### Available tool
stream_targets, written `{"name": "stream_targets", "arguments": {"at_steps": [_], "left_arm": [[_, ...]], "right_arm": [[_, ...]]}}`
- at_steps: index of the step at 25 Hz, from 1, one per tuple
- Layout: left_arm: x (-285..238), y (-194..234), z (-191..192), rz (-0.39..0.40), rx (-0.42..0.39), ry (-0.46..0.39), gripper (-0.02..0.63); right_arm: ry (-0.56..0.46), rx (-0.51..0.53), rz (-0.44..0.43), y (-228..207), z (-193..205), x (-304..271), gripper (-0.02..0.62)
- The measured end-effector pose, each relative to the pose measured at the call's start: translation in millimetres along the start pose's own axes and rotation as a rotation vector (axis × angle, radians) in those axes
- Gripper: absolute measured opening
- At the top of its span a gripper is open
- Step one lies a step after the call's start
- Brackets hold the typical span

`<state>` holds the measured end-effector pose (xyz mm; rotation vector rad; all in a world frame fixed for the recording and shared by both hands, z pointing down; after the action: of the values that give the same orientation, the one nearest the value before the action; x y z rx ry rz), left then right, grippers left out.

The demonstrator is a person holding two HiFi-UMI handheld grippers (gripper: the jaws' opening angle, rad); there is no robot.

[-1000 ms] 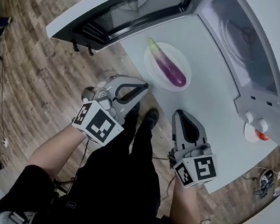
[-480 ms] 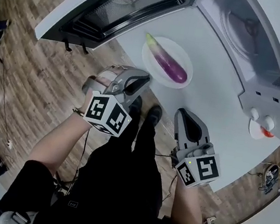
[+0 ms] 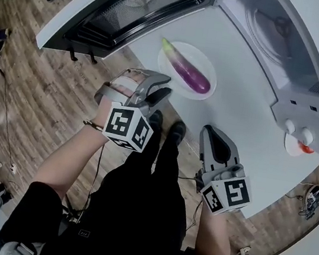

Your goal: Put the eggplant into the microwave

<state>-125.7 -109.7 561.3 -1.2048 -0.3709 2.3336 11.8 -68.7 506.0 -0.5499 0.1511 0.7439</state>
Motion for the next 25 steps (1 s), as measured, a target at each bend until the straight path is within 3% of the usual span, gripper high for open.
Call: {"name": "stream_targets", "arguments": {"at_steps": [13,25], "left_arm": [[-14.1,0.9,-7.5,-0.032,-0.283,0.047,0.114],[-28.3,3.2,-20.5,-0.037,-0.356,0.02,0.11]], "right_arm": [[-0.01,-0.004,0.008,-2.3,2.7,8.8,0.017],[-0.011,-0.008,0.01,-5.3,7.4,15.9,0.017]]}}
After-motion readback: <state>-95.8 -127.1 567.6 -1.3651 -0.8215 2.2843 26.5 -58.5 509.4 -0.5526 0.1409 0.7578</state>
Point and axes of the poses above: the fingertips, and each gripper's own axes: x backward along the fingers, y to its left, z out of its underside, the point moved 3 cm from there along x, backward along the fingers, and after that the axes turned 7 degrees about -y, right-handed, at the moved point
